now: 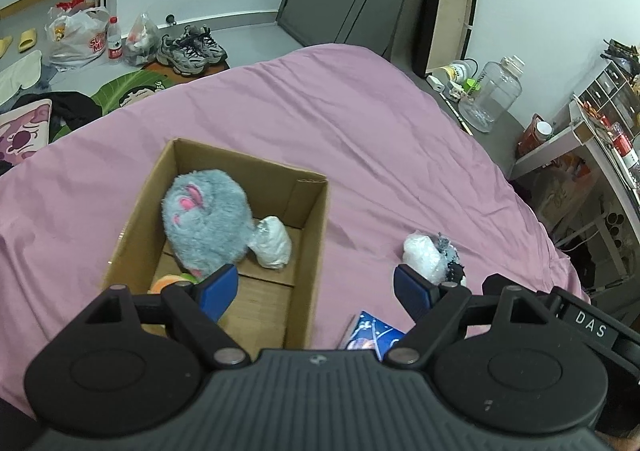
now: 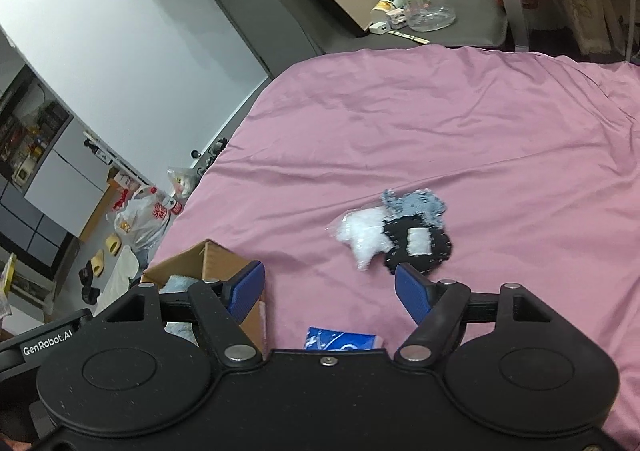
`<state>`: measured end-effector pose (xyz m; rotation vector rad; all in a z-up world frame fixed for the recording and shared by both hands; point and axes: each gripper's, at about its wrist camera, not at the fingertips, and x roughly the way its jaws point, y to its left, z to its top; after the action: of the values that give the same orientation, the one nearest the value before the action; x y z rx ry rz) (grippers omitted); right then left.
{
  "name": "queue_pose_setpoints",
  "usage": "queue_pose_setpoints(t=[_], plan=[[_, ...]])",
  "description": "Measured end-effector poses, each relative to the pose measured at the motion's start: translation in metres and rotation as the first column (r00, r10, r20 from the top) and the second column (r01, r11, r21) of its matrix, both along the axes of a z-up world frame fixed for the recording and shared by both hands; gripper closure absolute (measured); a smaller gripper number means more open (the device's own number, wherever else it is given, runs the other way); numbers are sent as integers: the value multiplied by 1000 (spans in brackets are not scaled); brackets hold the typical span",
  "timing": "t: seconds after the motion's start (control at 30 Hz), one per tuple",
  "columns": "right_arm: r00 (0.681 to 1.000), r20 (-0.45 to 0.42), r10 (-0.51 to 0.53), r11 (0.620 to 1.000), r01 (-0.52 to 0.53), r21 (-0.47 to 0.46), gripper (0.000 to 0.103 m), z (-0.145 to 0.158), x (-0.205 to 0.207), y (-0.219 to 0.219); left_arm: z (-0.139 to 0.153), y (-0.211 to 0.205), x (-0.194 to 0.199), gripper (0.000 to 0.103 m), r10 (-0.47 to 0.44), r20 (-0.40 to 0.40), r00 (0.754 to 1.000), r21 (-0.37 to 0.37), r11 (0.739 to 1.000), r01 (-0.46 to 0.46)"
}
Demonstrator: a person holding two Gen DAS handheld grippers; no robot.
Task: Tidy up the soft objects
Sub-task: 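Move the right gripper to the black felt plush and close on it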
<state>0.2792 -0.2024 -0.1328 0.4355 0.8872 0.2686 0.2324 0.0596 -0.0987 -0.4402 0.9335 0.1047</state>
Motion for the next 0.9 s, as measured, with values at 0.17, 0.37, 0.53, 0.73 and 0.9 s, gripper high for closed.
queue_pose_setpoints(t=[0.17, 0.37, 0.53, 0.73, 0.9], plan=[[1000, -10, -5, 1000, 5, 28, 34, -8, 9, -18, 0, -21, 4, 19, 1, -1, 1000, 22, 1000, -1], [1000, -6, 1, 997, 0, 76, 35, -25, 21, -33, -3, -46, 7, 20, -9, -5, 1000, 47, 999, 9], [999, -43, 15, 993, -10, 119, 41, -52, 29, -44, -7, -65, 10, 22, -3, 5, 1000, 53, 999, 2], [997, -58, 45, 988, -36, 148, 41, -72, 40, -49, -26, -87, 18, 26, -13, -26, 1000, 50, 999, 15], [994, -89, 65, 987, -50, 155, 41, -89, 51, -47, -54, -102, 24, 27, -10, -93, 996, 53, 998, 15]])
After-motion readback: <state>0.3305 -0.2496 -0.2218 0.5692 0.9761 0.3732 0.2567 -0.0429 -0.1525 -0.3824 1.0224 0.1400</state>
